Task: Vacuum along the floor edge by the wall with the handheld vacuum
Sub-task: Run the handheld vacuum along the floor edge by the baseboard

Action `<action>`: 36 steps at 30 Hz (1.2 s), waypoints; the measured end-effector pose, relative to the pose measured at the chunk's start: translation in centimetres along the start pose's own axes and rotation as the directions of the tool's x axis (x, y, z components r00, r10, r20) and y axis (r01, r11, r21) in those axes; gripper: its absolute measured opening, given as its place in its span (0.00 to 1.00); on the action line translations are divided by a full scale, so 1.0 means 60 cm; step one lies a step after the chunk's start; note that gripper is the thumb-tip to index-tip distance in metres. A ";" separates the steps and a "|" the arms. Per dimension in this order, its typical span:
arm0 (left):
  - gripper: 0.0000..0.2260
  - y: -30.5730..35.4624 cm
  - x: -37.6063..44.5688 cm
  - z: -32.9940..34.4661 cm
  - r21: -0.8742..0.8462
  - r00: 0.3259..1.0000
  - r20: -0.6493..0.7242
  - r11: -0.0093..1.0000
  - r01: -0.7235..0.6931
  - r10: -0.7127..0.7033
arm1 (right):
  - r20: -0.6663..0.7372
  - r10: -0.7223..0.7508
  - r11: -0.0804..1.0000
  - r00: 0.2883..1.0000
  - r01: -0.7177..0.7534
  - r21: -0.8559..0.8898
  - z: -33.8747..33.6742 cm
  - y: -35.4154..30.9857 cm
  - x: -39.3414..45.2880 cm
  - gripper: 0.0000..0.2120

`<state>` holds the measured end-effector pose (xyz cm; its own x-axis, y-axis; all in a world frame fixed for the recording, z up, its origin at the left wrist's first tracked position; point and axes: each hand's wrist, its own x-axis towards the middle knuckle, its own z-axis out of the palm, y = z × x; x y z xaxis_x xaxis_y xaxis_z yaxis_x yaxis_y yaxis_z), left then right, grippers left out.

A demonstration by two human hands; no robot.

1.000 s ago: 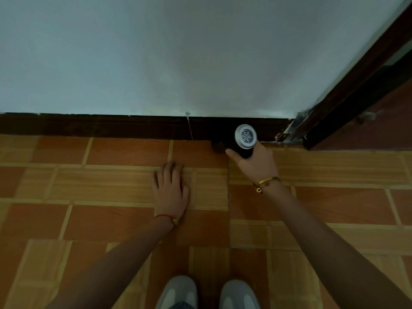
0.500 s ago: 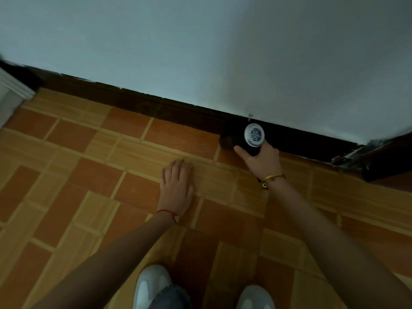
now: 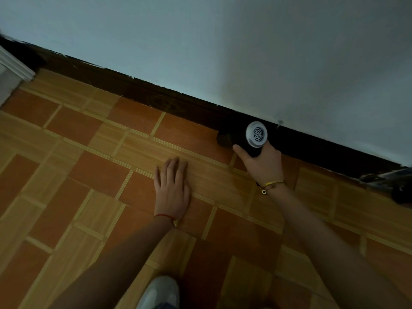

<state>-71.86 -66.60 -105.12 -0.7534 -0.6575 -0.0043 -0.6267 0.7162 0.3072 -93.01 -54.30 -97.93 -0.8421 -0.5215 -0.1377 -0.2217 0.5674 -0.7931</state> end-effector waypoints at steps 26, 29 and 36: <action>0.23 -0.012 -0.002 0.005 -0.016 0.999 -0.025 1.000 -0.026 0.025 | -0.038 0.094 0.988 0.995 -0.098 -0.121 0.020 -0.046 0.002 0.29; 0.23 -0.011 -0.003 0.006 -0.014 0.999 -0.039 0.999 -0.033 0.032 | -0.041 0.084 0.989 0.996 -0.088 -0.118 0.020 -0.051 -0.002 0.28; 0.23 -0.011 -0.003 0.007 -0.010 0.998 -0.051 0.999 -0.032 0.031 | 0.040 0.013 0.963 0.999 -0.002 -0.268 0.050 -0.084 0.004 0.34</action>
<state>-71.41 -66.88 -105.69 -0.7615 -0.6459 0.0543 -0.6004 0.7344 0.3165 -90.64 -59.22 -95.75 -0.8243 -0.5394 -0.1718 -0.3440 0.7183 -0.6048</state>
